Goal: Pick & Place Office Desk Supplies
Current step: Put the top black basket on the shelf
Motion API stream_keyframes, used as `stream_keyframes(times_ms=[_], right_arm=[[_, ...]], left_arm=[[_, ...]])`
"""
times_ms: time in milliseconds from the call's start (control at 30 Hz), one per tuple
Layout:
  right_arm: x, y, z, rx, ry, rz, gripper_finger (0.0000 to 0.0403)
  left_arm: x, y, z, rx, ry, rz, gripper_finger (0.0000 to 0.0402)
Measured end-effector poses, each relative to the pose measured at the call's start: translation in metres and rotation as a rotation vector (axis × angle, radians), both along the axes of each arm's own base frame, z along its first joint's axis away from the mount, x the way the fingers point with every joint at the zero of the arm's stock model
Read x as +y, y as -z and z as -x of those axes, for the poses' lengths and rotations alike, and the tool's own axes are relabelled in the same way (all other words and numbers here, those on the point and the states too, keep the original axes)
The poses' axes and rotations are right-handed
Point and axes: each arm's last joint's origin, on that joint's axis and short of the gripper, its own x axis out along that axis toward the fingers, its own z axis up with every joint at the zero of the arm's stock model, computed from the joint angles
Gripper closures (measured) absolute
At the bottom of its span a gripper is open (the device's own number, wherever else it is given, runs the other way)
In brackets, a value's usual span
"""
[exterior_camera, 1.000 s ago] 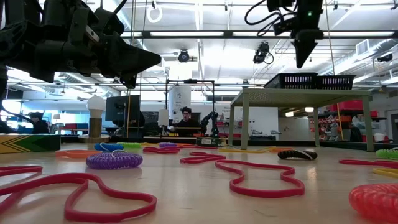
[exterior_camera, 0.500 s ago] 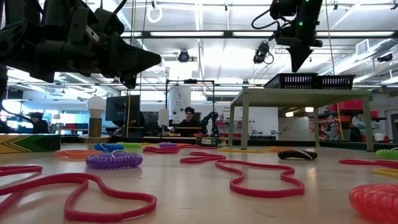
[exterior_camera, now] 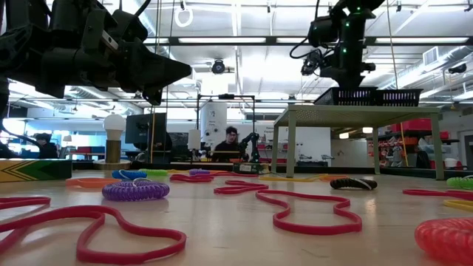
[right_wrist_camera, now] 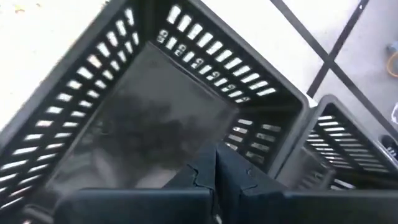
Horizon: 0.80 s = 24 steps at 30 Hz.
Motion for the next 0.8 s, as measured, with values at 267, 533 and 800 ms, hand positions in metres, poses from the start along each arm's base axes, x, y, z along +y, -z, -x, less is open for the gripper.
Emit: stream_keyframes(times_ms=[267,533,800], right_arm=[[-0.0021,-0.0006,0.0040,0.055,0.034,0.045,0.0398],[-0.0030,-0.0004,0.0066,0.051,0.070,0.041,0.0398],[-0.0032,-0.0006,0.0069,0.057,0.086,0.056,0.0398]], left_arm=[[-0.0001,0.0001,0.0000,0.000,0.000,0.000,0.0380],[0.0001,0.0000,0.0000,0.000,-0.003,0.000,0.0380],[0.0001,0.0000,0.0000,0.000,-0.003,0.000,0.0380]])
